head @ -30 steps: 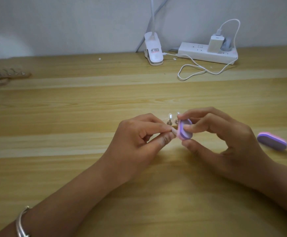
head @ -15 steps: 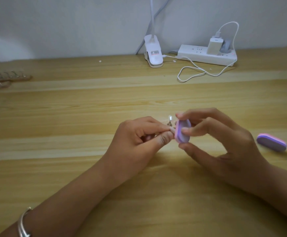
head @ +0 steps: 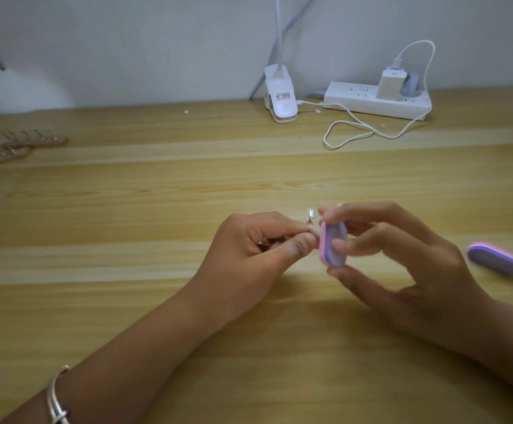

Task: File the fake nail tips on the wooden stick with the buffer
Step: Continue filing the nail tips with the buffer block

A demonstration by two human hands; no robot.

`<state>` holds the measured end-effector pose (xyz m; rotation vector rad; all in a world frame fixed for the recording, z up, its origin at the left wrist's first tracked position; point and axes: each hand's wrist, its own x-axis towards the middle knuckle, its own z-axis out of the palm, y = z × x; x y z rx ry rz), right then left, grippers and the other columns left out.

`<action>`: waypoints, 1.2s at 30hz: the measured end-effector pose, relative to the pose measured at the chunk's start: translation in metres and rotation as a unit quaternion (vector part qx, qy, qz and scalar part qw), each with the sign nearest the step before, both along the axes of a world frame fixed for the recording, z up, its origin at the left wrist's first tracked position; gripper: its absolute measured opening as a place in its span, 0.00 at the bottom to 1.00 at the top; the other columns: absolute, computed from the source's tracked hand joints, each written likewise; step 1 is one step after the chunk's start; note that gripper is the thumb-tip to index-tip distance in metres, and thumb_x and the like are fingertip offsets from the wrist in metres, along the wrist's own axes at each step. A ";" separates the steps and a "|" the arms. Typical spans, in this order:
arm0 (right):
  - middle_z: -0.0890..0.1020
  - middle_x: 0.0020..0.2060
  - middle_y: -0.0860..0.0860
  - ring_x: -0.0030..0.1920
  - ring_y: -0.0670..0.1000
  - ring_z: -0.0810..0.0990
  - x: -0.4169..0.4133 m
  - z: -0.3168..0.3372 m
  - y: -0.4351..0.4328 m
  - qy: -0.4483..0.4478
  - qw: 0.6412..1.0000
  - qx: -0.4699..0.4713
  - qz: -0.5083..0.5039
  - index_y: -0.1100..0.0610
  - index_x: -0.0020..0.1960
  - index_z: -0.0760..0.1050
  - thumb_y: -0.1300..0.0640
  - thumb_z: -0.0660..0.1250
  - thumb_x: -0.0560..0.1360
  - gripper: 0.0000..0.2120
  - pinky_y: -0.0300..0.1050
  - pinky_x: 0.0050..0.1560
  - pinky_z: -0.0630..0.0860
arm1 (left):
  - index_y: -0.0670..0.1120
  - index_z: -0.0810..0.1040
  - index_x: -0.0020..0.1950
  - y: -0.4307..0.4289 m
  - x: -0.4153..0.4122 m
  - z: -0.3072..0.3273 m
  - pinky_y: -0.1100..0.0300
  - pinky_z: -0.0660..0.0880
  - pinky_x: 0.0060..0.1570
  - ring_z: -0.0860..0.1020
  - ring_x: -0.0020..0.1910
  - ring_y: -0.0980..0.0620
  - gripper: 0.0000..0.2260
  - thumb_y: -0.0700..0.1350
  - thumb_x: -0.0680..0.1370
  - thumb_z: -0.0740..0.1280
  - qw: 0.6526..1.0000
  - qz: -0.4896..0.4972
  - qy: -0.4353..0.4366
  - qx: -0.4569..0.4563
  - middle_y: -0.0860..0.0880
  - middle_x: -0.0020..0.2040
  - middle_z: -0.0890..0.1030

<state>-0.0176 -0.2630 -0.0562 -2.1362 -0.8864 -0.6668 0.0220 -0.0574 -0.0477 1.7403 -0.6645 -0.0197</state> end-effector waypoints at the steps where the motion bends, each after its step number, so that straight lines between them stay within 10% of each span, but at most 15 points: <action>1: 0.78 0.59 0.59 0.63 0.55 0.80 0.002 0.001 -0.001 0.001 1.000 0.005 -0.011 0.69 0.46 0.78 0.63 0.70 0.76 0.07 0.48 0.57 0.79 | 0.39 0.85 0.49 0.000 0.000 0.000 0.50 0.76 0.43 0.80 0.41 0.42 0.06 0.36 0.76 0.69 1.000 0.000 0.007 -0.005 0.45 0.41 0.84; 11: 0.78 0.59 0.61 0.64 0.55 0.79 -0.002 0.001 0.004 -0.014 1.000 0.001 -0.007 0.68 0.46 0.78 0.63 0.69 0.76 0.07 0.45 0.59 0.78 | 0.37 0.84 0.51 -0.002 0.000 -0.002 0.76 0.68 0.37 0.74 0.32 0.67 0.08 0.36 0.77 0.67 0.999 -0.032 0.026 -0.026 0.62 0.33 0.80; 25: 0.77 0.59 0.58 0.64 0.54 0.80 -0.002 0.003 0.003 -0.022 0.999 0.038 -0.033 0.69 0.46 0.77 0.62 0.69 0.76 0.08 0.50 0.58 0.80 | 0.32 0.82 0.51 -0.001 -0.001 0.000 0.78 0.67 0.35 0.75 0.31 0.68 0.09 0.33 0.79 0.63 0.996 -0.073 0.047 -0.034 0.63 0.31 0.78; 36: 0.76 0.60 0.55 0.68 0.54 0.77 -0.004 -0.001 0.009 -0.029 1.000 0.009 0.008 0.70 0.45 0.78 0.65 0.67 0.77 0.06 0.47 0.64 0.77 | 0.49 0.84 0.45 -0.003 -0.005 0.002 0.64 0.62 0.30 0.63 0.28 0.55 0.11 0.41 0.79 0.62 0.994 -0.083 0.063 -0.028 0.54 0.29 0.69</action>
